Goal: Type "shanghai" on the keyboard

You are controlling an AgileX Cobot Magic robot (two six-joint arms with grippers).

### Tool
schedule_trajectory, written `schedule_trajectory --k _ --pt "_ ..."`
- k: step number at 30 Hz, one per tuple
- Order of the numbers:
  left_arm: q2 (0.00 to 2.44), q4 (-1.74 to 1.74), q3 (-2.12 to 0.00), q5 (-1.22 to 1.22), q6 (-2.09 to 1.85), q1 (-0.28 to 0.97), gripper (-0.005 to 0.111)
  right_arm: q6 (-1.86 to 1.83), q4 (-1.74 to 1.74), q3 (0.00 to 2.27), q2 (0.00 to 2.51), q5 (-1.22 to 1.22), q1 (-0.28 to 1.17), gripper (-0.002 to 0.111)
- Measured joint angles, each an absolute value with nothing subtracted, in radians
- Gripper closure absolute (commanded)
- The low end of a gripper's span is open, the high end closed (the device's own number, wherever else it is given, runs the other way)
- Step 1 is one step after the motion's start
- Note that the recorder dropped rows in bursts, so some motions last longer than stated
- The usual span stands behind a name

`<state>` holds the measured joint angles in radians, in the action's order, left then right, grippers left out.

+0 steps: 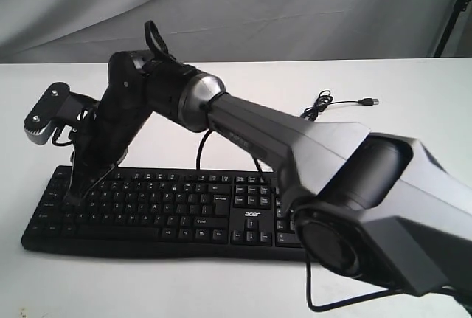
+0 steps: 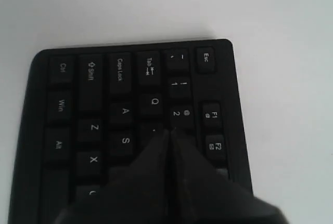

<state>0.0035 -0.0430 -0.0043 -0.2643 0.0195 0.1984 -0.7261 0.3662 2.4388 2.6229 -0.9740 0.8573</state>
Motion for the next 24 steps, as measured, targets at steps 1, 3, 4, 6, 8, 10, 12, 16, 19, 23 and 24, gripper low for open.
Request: schedule_trajectory --k 1,3,4,6,8,10,12,16,19,23,24 --pt "0.003 -0.043 -0.004 -0.264 0.020 0.198 0.107 -0.715 0.356 2.467 2.640 -0.987 0.859 0.108" --pt "0.003 -0.043 -0.004 -0.264 0.020 0.198 0.107 -0.695 0.342 2.503 2.659 -1.007 0.866 0.108" --pt "0.003 -0.043 -0.004 -0.264 0.020 0.198 0.107 -0.688 0.331 2.514 2.662 -1.015 0.872 0.108" --pt "0.003 -0.043 -0.004 -0.264 0.020 0.198 0.107 -0.682 0.310 2.524 2.662 -1.018 0.880 0.108" --pt "0.003 -0.043 -0.004 -0.264 0.020 0.198 0.107 -0.675 0.301 2.531 2.662 -1.018 0.893 0.108" --pt "0.003 -0.043 -0.004 -0.264 0.020 0.198 0.107 -0.662 0.284 2.532 2.662 -1.018 0.906 0.108" --pt "0.003 -0.043 -0.004 -0.264 0.020 0.198 0.107 -0.654 0.282 2.532 2.662 -1.018 0.917 0.108" --pt "0.003 -0.043 -0.004 -0.264 0.020 0.198 0.107 -0.643 0.271 2.532 2.662 -1.025 0.925 0.108" --pt "0.003 -0.043 -0.004 -0.264 0.020 0.198 0.107 -0.633 0.267 2.532 2.680 -1.034 0.927 0.108" --pt "0.003 -0.043 -0.004 -0.264 0.020 0.198 0.107 -0.629 0.266 2.532 2.691 -1.040 0.927 0.108" --pt "0.003 -0.043 -0.004 -0.264 0.020 0.198 0.107 -0.629 0.266 2.532 2.691 -1.040 0.927 0.108"
